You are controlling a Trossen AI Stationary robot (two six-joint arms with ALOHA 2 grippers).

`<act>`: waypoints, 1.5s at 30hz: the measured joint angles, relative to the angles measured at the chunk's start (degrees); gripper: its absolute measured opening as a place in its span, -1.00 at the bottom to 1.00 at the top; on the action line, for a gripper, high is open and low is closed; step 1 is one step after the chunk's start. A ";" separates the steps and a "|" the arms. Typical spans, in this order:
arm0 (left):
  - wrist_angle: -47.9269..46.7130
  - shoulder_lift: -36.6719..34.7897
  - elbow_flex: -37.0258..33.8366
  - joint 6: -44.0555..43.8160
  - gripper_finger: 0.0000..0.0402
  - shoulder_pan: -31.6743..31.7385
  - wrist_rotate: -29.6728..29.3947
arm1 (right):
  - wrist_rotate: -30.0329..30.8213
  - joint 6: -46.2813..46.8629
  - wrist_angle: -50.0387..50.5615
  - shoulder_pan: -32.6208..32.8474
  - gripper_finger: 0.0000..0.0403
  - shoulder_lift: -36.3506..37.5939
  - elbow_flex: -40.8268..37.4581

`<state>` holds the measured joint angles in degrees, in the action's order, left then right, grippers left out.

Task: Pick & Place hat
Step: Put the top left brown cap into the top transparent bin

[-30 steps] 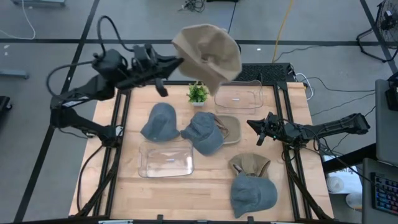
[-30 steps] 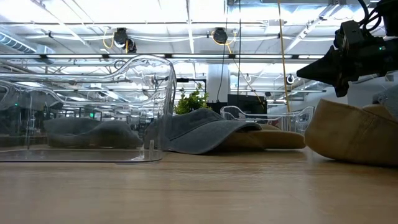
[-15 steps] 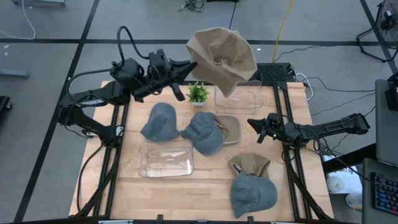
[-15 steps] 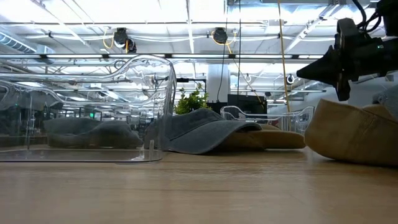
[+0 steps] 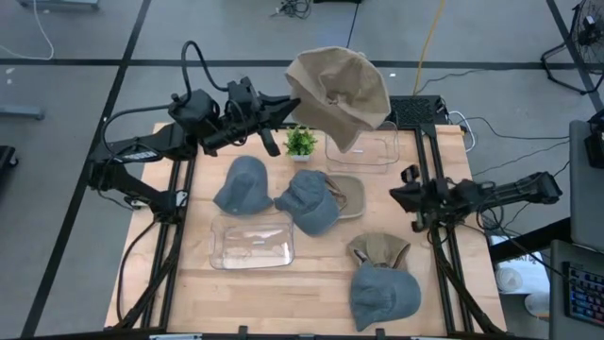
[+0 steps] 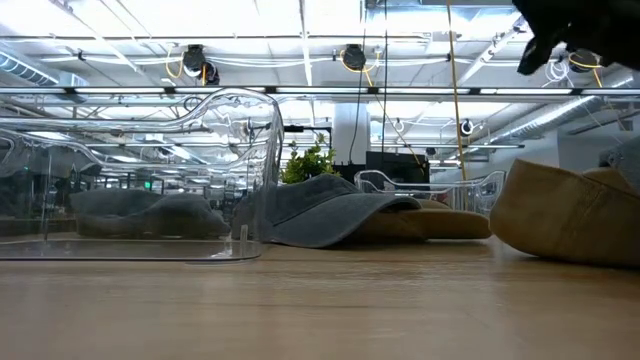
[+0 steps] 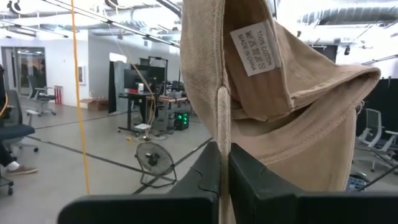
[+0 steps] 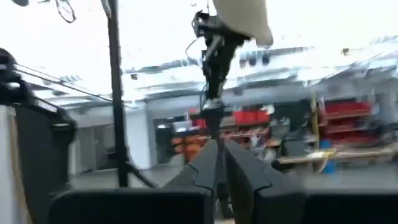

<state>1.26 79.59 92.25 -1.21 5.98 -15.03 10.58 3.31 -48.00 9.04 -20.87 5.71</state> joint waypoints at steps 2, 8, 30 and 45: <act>-0.18 -0.35 0.00 0.00 -0.95 0.00 0.00 | 5.62 -0.57 0.69 -0.11 -0.92 -0.31 5.24; 0.55 -0.70 0.00 0.63 -0.95 0.04 0.00 | 8.83 -4.20 13.89 -0.07 -0.99 -1.86 21.38; -0.38 -1.03 0.00 -9.68 -0.95 0.54 15.14 | 6.71 -38.59 50.59 -0.06 -0.57 -25.57 69.30; -11.04 -1.03 0.00 -24.79 -0.95 0.59 34.73 | 5.61 -37.92 68.56 1.36 0.35 -39.28 89.26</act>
<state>-9.78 78.56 92.25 -26.00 6.57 19.71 16.19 -34.61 20.56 10.40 -60.14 94.98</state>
